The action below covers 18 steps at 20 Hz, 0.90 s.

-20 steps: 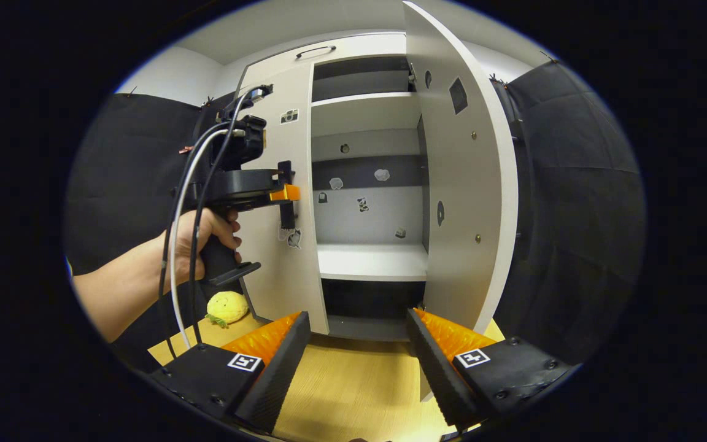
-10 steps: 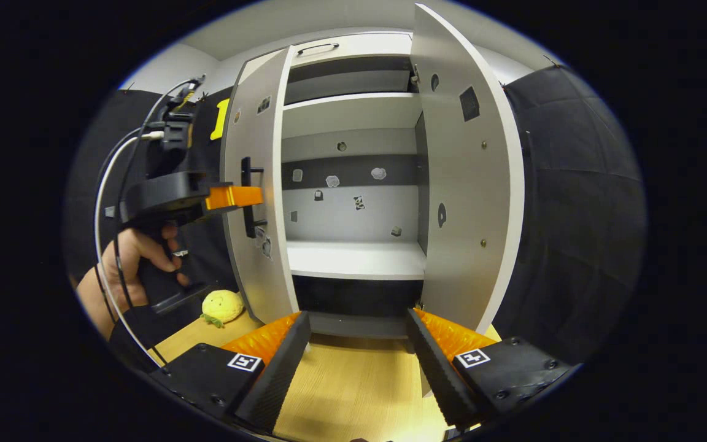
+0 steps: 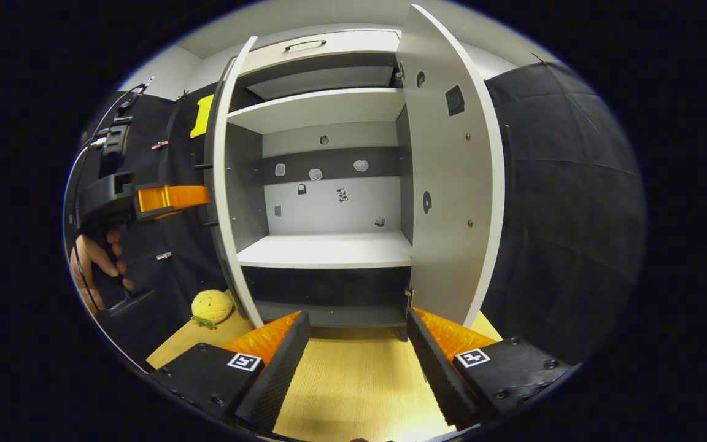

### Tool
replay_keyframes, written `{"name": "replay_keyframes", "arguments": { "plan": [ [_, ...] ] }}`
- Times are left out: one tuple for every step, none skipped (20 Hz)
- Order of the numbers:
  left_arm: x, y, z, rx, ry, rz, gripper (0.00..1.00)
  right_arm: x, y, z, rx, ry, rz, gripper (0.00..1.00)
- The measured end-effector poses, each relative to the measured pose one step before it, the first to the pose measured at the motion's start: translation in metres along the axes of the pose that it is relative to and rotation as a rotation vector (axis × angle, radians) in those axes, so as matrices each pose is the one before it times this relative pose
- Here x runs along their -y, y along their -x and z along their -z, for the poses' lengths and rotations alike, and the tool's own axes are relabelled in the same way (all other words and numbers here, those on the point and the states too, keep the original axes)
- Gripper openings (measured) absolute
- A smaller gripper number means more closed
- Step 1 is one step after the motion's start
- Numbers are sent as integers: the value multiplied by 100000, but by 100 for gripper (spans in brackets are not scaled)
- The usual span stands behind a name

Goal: Open the right door of the double-door shoe cabinet with the right hand, and open the left door with the left hand.

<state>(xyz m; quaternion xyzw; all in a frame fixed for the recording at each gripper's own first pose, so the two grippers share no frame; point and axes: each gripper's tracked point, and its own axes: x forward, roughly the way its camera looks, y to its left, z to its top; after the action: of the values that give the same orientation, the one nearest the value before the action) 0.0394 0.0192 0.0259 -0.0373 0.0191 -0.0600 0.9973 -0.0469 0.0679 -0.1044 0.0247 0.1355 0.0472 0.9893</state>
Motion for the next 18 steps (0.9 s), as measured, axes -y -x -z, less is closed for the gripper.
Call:
{"name": "replay_keyframes", "arguments": {
  "plan": [
    [-712, 578, -176, -718, 484, 346, 13, -167, 148, 80, 463, -502, 797, 99],
    [-645, 514, -266, -625, -387, 637, 13, -322, 198, 195, 365, -401, 545, 99],
    [-355, 403, -146, -129, -1050, 805, 13, -269, 112, 87, 382, -212, 284, 98],
    [-281, 271, 40, 300, -1130, 550, 13, -468, -30, 29, 398, -82, 82, 99],
    [-370, 282, -130, 424, -880, -108, 13, -379, 39, 65, 338, 233, 151, 99],
    [-372, 223, -80, 369, -606, -374, 13, -290, 62, -14, 517, 417, 216, 99],
    [-373, 153, 14, 492, 62, -322, 13, -251, 42, -56, 466, 344, 173, 99],
    [-340, 206, 36, 125, -88, 146, 13, -278, 53, -109, 576, 114, 62, 99],
    [-398, 226, -198, 121, -93, 3, 13, -202, 6, -155, 614, -59, 147, 99],
    [-402, 315, 77, -213, -491, -373, 14, -215, 4, -49, 364, -71, -26, 99],
    [-467, 297, -117, 247, -1140, -688, 12, -153, 6, 65, -50, 127, 19, 99],
    [-577, 248, -4, -4, -719, -957, 12, -144, -39, 126, -274, 233, 128, 99],
    [-628, 267, -119, 118, 854, -1271, 13, -93, -94, 134, -287, 75, 103, 99],
    [-619, 282, 99, -728, 2112, -1659, 12, -71, -62, 92, -370, -86, 70, 99],
    [-620, 403, -79, -45, 1684, -1458, 12, -52, -33, 13, -158, -92, 87, 99],
    [-602, 366, -218, 65, 335, -1170, 12, -24, -55, 70, -155, 39, 188, 99],
    [-859, 264, -161, 323, -860, -1618, 11, -48, -55, 41, -105, 135, 50, 99],
    [-945, 0, -82, 506, -1468, -2313, 8, -96, -42, -8, -181, 291, 156, 99]
  ]
}}
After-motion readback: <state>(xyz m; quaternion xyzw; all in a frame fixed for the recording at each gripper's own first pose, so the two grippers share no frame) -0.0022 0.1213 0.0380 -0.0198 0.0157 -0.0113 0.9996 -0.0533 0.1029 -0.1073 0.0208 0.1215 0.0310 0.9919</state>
